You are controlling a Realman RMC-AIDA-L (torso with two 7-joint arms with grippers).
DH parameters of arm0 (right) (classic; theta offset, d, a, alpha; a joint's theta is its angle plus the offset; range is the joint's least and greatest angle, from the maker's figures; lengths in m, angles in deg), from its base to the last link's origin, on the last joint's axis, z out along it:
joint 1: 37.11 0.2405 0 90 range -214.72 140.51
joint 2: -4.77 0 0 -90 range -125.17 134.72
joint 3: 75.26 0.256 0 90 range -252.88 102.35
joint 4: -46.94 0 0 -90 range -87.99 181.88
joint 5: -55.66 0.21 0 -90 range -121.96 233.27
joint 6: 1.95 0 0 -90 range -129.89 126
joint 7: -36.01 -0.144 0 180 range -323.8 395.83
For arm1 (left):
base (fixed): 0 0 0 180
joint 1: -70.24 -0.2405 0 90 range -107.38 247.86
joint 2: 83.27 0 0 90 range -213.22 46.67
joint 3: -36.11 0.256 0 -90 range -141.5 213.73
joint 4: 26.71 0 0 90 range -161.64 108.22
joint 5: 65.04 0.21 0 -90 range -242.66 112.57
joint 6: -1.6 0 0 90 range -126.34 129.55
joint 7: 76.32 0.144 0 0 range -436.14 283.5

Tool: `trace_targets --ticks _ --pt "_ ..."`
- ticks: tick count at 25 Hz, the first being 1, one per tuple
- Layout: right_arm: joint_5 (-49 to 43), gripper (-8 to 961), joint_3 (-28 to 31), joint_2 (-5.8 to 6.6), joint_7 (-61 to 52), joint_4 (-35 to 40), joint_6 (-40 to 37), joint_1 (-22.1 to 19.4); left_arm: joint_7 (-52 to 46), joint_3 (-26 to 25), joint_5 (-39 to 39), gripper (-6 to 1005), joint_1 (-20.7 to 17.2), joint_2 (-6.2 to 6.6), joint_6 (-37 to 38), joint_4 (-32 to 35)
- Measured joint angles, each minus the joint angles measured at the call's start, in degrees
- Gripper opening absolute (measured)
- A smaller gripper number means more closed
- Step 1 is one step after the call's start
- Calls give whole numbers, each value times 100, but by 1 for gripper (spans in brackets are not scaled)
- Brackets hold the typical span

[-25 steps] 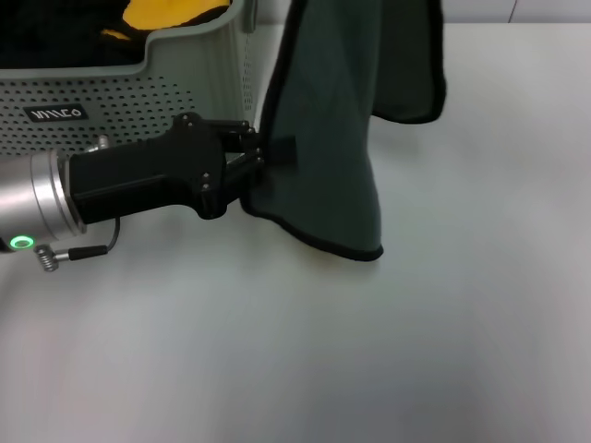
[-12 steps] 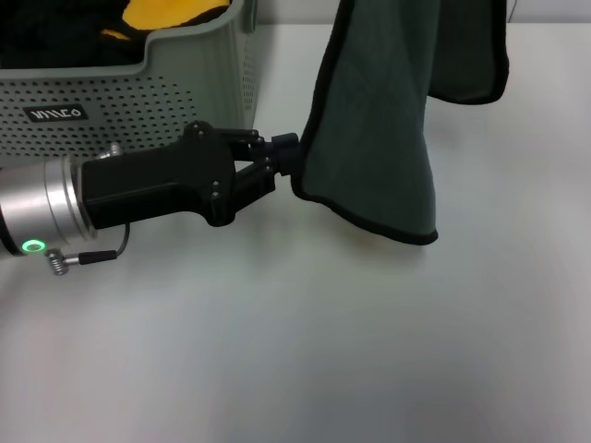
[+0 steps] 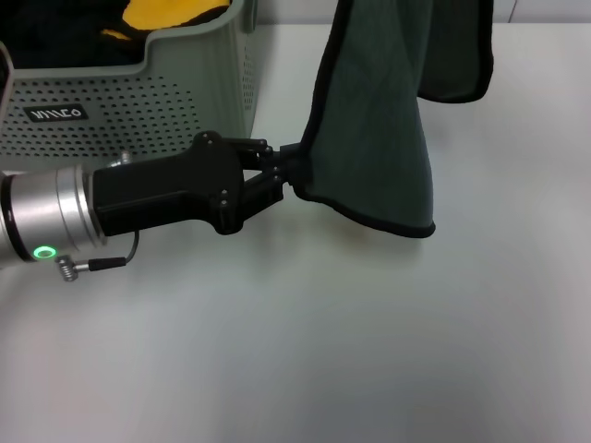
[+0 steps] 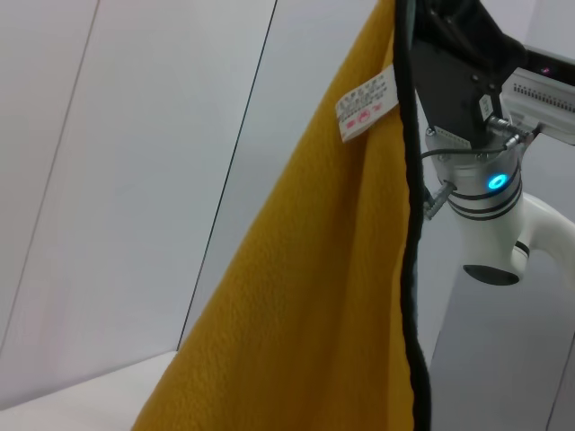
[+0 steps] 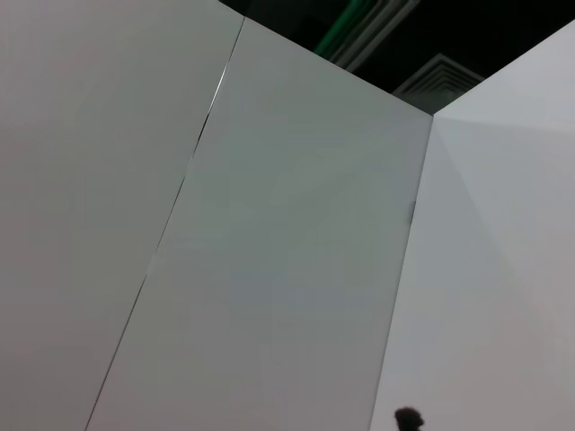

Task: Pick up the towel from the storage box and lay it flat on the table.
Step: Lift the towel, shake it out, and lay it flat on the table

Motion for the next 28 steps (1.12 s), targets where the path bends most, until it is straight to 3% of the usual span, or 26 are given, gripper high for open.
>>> trace_targets --ticks 28 --pt "69 47 181 -92 19 57 -155 -160 233 -41 -74 114 42 -11 -7 -343"
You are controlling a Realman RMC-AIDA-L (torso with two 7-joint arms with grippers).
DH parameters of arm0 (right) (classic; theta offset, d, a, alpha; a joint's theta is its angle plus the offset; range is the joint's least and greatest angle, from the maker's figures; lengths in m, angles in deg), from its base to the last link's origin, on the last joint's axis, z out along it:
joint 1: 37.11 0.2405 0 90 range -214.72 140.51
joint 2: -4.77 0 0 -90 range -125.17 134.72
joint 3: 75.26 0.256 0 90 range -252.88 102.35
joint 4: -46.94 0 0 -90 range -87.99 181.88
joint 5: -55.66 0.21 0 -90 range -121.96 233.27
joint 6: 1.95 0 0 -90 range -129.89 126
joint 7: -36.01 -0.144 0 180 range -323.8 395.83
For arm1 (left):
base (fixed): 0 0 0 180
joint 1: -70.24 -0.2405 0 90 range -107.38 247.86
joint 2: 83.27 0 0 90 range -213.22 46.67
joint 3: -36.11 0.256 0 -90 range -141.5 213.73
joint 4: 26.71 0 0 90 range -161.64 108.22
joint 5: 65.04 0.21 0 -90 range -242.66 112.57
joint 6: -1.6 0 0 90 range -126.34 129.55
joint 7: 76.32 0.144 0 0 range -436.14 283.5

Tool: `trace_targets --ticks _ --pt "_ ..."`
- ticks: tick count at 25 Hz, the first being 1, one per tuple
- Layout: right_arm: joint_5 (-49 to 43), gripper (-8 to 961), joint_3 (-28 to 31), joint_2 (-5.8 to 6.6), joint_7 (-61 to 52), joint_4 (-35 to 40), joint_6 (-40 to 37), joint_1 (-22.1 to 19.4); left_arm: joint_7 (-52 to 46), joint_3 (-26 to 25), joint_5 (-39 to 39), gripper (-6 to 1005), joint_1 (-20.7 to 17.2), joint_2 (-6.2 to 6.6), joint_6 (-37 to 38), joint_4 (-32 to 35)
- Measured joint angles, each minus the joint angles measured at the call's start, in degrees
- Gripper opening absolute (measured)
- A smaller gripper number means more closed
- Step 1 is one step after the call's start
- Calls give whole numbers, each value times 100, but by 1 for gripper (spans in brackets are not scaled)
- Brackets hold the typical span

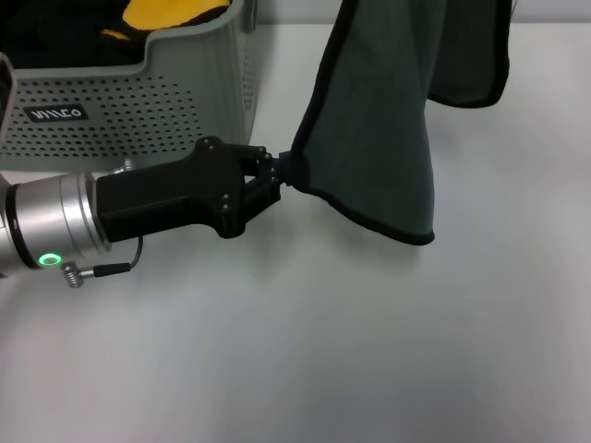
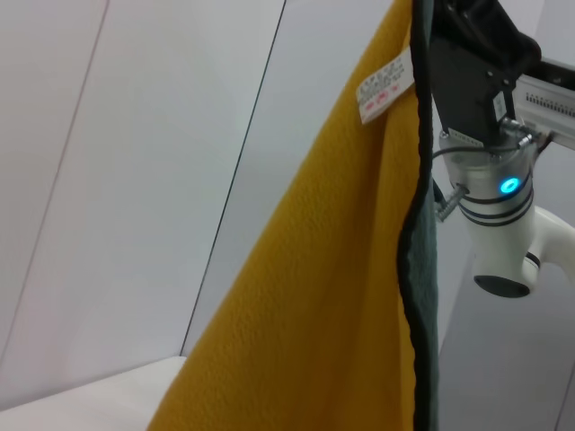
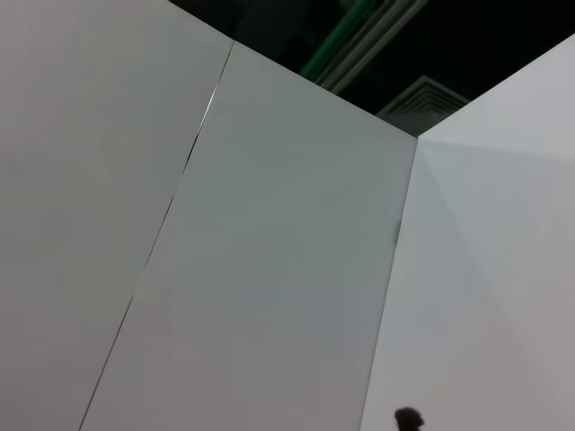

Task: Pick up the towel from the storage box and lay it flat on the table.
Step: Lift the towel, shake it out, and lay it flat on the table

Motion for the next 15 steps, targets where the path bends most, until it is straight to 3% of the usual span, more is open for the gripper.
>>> trace_targets --ticks 6,15 --pt "-20 49 -14 -9 -8 -116 -68 -262 -100 -406 -104 22 -18 3 61 -56" --pt "31 52 24 22 -147 -560 -178 -735 -596 -1152 -221 15 96 240 490 302"
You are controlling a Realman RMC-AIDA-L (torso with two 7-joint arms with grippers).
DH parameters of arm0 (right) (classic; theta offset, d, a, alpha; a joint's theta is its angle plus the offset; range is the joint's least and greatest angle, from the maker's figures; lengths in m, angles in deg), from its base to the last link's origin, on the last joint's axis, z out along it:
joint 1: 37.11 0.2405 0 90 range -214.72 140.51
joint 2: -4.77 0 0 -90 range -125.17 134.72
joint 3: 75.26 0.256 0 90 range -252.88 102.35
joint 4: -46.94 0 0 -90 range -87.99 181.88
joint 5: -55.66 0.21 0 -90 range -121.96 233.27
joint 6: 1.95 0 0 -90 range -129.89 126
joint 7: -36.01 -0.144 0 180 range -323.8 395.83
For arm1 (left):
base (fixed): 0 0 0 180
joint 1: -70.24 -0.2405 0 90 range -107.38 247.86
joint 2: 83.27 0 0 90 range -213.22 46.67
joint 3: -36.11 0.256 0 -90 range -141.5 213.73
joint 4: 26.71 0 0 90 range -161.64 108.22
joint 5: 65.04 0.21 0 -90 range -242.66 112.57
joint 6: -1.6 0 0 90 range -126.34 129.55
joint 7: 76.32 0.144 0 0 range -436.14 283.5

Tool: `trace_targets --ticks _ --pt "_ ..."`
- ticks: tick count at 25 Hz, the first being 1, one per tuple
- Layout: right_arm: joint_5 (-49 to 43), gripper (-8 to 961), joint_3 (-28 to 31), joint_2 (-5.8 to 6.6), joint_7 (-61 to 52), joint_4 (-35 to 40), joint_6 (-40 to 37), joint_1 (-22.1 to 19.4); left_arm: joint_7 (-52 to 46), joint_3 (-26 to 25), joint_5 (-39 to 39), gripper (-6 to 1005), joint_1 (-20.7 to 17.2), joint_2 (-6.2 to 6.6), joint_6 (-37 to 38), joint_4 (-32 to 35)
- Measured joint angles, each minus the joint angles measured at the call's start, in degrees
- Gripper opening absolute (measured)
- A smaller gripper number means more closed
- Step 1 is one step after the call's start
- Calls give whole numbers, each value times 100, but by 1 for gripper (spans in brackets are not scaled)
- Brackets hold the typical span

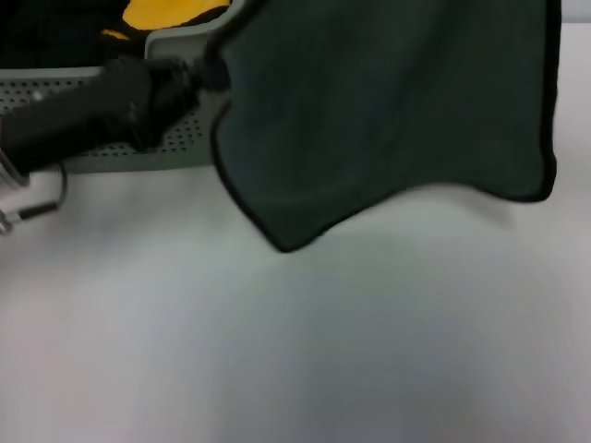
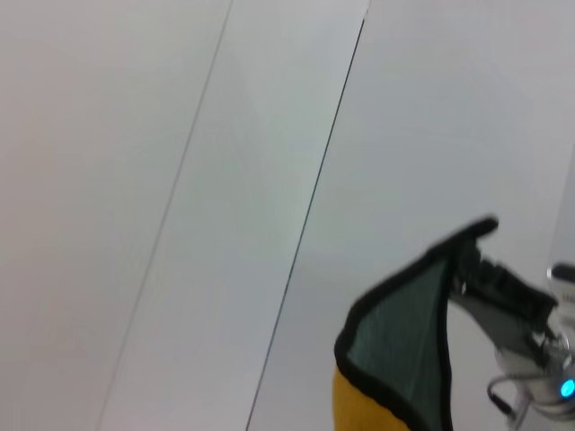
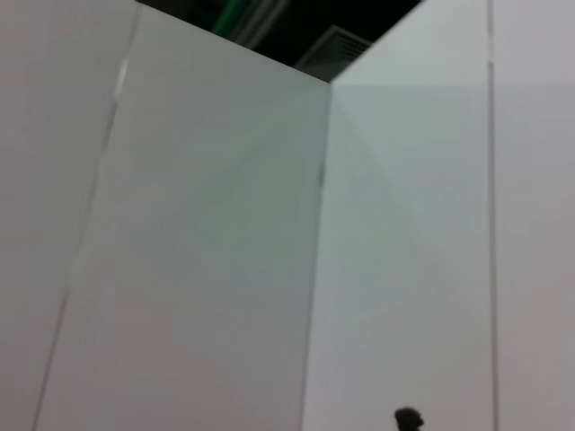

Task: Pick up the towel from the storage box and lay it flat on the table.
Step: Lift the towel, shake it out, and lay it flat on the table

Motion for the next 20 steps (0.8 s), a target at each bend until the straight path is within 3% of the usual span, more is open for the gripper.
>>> trace_targets --ticks 6,11,16,20 --pt "4 54 429 61 -153 -637 -5 319 -259 -108 54 15 510 137 -207 344" --pt "-7 55 606 181 -379 -696 1 448 -400 -113 113 15 1009 349 -419 357" --pt "-135 57 529 274 -764 -724 -488 201 -556 -88 266 15 932 569 -88 524" --pt "-408 58 484 135 -842 -817 -1017 -239 -610 -82 635 15 624 673 475 706"
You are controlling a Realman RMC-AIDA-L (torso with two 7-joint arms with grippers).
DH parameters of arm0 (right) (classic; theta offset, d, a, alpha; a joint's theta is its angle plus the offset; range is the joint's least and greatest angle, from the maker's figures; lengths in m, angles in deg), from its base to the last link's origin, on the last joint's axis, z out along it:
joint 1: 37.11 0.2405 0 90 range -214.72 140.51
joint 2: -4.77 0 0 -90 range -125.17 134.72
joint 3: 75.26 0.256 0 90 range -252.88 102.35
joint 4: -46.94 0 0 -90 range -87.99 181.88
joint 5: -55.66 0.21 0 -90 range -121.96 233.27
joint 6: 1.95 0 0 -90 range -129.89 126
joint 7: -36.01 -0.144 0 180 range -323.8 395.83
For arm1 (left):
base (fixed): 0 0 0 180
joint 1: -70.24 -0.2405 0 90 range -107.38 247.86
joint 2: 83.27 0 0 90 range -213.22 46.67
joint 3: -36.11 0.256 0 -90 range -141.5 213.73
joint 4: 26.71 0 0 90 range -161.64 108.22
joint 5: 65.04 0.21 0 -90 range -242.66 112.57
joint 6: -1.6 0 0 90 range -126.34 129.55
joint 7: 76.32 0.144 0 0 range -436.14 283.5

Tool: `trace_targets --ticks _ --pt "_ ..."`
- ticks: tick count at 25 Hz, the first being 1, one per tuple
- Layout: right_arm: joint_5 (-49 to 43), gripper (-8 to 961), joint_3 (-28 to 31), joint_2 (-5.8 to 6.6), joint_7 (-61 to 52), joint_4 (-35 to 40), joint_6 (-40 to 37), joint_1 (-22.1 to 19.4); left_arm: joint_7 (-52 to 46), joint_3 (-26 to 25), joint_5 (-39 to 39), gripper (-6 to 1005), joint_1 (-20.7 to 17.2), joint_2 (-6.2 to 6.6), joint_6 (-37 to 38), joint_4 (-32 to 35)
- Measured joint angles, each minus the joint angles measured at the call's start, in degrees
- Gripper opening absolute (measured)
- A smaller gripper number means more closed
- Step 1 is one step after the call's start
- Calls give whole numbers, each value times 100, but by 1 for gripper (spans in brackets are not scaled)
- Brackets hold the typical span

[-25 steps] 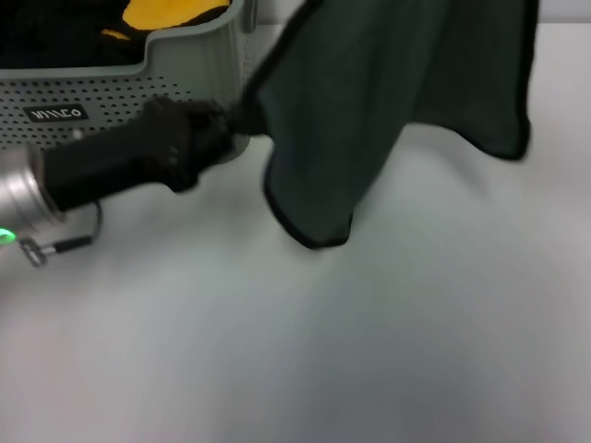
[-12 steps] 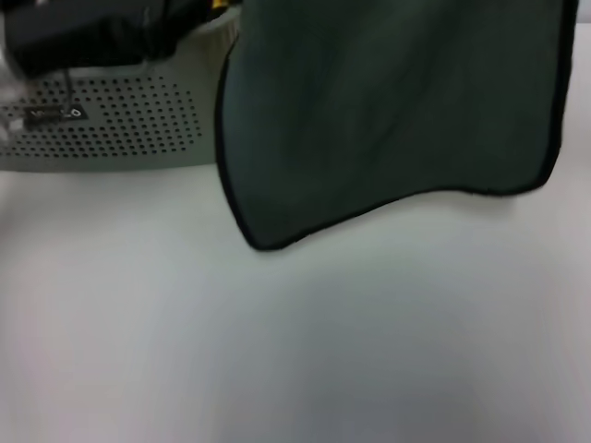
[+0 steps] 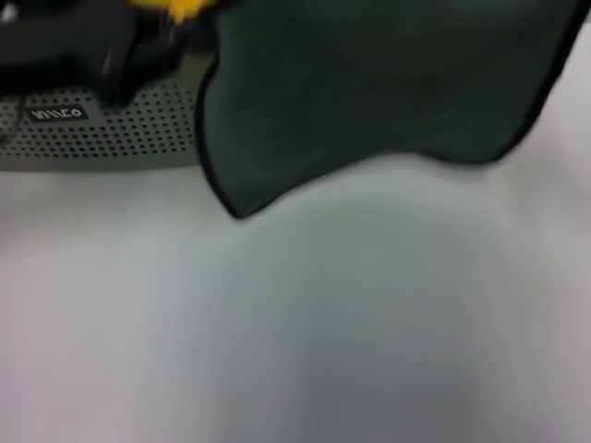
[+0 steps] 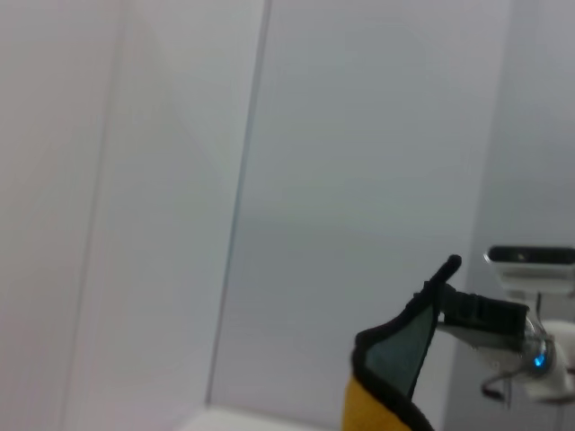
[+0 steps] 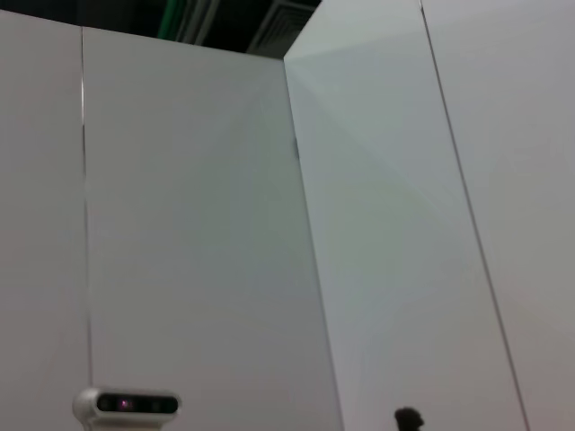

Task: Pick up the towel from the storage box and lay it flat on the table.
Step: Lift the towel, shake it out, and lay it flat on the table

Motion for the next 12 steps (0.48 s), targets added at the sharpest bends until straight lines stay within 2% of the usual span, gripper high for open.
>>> trace_targets --ticks 2,5,9,12 --pt "25 59 62 -80 23 -22 -162 -169 -141 -15 154 14 -172 -10 96 311" --pt "78 60 211 -106 48 -37 -227 -175 -316 -50 227 14 -317 -57 88 747" --pt "64 61 355 -57 136 -172 -184 68 -330 -97 234 14 -219 -110 -95 809" --pt "57 62 429 40 233 -394 -183 323 -314 -101 246 14 -23 -114 -274 650"
